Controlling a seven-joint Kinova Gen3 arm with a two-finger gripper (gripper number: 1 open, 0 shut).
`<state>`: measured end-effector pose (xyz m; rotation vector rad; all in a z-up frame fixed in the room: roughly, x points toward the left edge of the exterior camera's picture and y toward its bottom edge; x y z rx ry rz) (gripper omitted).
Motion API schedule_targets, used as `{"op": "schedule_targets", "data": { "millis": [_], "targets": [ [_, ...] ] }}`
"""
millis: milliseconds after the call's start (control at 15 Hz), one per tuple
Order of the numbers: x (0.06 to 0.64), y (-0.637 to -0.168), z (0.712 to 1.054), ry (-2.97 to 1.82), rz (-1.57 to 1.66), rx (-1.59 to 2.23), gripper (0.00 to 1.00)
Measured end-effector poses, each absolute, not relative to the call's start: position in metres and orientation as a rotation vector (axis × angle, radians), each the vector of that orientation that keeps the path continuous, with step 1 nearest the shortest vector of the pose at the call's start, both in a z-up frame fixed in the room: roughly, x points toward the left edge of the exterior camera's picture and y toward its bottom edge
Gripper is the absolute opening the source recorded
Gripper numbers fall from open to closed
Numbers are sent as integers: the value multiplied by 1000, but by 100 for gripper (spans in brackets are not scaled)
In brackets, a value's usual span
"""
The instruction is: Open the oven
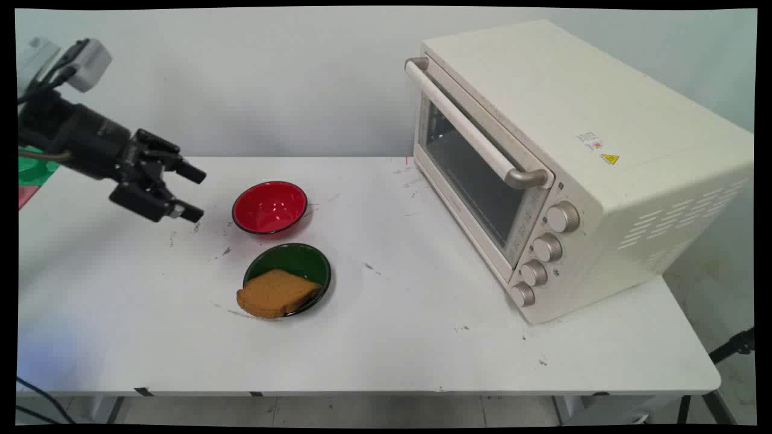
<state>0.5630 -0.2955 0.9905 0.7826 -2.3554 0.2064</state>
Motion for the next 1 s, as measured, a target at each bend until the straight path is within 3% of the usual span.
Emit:
{"op": "schedule_targets", "data": {
  "millis": [1000],
  "targets": [
    [427,-409,1091,-2214,369,791,100]
  ]
}}
